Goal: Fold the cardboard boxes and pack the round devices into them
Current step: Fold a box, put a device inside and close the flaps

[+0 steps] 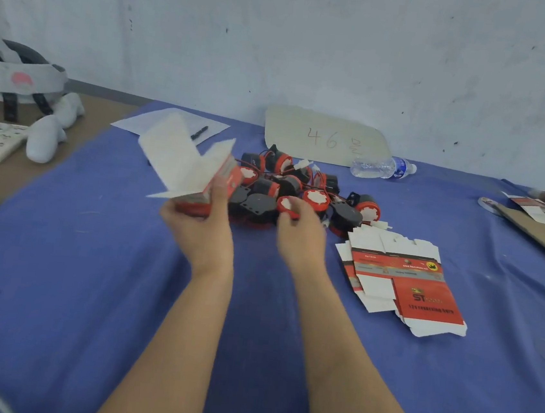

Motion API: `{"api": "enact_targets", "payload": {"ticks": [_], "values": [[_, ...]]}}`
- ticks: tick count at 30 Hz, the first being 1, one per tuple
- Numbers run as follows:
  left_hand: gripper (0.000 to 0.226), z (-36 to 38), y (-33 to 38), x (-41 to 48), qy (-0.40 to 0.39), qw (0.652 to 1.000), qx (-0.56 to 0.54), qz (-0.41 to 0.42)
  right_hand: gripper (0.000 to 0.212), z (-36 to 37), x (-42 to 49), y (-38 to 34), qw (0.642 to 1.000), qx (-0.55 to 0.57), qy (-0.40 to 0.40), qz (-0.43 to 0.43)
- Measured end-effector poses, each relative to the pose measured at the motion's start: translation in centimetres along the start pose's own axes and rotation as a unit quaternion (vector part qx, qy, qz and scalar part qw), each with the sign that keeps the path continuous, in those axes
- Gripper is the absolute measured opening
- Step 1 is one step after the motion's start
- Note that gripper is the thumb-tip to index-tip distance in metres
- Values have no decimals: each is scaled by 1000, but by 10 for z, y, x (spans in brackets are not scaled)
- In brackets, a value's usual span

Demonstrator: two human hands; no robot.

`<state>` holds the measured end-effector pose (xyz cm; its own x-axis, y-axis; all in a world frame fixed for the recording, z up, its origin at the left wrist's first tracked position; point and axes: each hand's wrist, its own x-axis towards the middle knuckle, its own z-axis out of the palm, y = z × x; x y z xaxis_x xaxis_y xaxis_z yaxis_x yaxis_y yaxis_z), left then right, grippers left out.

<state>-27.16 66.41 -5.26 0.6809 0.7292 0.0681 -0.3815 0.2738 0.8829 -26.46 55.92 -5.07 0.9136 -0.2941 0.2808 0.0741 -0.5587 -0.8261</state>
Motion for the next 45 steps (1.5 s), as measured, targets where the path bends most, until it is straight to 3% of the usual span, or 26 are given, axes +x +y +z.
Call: {"api": "enact_targets", "payload": {"ticks": [2, 5, 9, 12, 14, 18, 20, 22, 24, 27, 28, 29, 30, 31, 32, 34, 37, 39, 40, 42, 45], "values": [[49, -1, -1, 3, 28, 999, -24, -17, 47, 24, 2, -7, 992, -90, -77, -50], [55, -3, -3, 4, 46, 998, -44, -25, 58, 46, 8, -17, 974, -177, -138, -27], [49, -4, -8, 7, 71, 997, -33, -27, 64, 51, 19, -19, 948, -280, -155, 6], [39, -2, -8, 7, 75, 997, -23, -25, 59, 51, 18, -15, 945, -306, -111, -12], [39, -1, -9, 5, 63, 997, -24, -23, 54, 52, 13, -15, 960, -270, -75, -23], [51, -1, -9, 4, 38, 999, -7, -18, 65, 42, 8, -15, 984, -157, -82, 14], [51, -1, -8, 2, 16, 1000, 4, -11, 66, 22, 11, -13, 995, -34, -59, 69], [39, 1, -7, -2, -25, 1000, 9, -3, 62, -5, 14, -6, 983, 142, -11, 113], [34, 2, -8, -9, -97, 995, 20, 2, 43, -34, 14, 2, 925, 360, 8, 123], [36, 2, -13, -16, -224, 970, 91, 21, 18, -70, 5, 13, 833, 536, 89, 102], [35, 1, -15, -18, -256, 957, 131, 39, 18, -78, 2, 15, 762, 630, 86, 122], [36, 1, -17, -19, -278, 940, 186, 60, 23, -83, 0, 17, 659, 738, 53, 134], [41, 1, -20, -19, -294, 917, 257, 77, 29, -84, -1, 18, 590, 797, 23, 129], [51, 0, -23, -19, -306, 886, 338, 88, 34, -84, -2, 18, 554, 820, 6, 140], [62, -1, -24, -20, -317, 851, 410, 85, 36, -83, -4, 15, 563, 812, -21, 150], [72, -4, -22, -19, -343, 814, 466, 60, 35, -75, -4, 14, 637, 749, -56, 172], [62, -7, -20, -16, -376, 819, 432, 35, 25, -64, -5, 11, 777, 590, -60, 209], [52, -8, -18, -15, -403, 821, 404, 22, 19, -57, -4, 12, 900, 394, -26, 186], [49, -8, -18, -14, -419, 818, 394, 17, 16, -52, -4, 14, 944, 291, -4, 157], [48, -8, -17, -15, -452, 807, 380, 4, 13, -47, -2, 17, 985, 137, 45, 98], [55, -6, -15, -16, -497, 780, 379, -10, 8, -42, -3, 19, 995, 39, 79, 42]]}}
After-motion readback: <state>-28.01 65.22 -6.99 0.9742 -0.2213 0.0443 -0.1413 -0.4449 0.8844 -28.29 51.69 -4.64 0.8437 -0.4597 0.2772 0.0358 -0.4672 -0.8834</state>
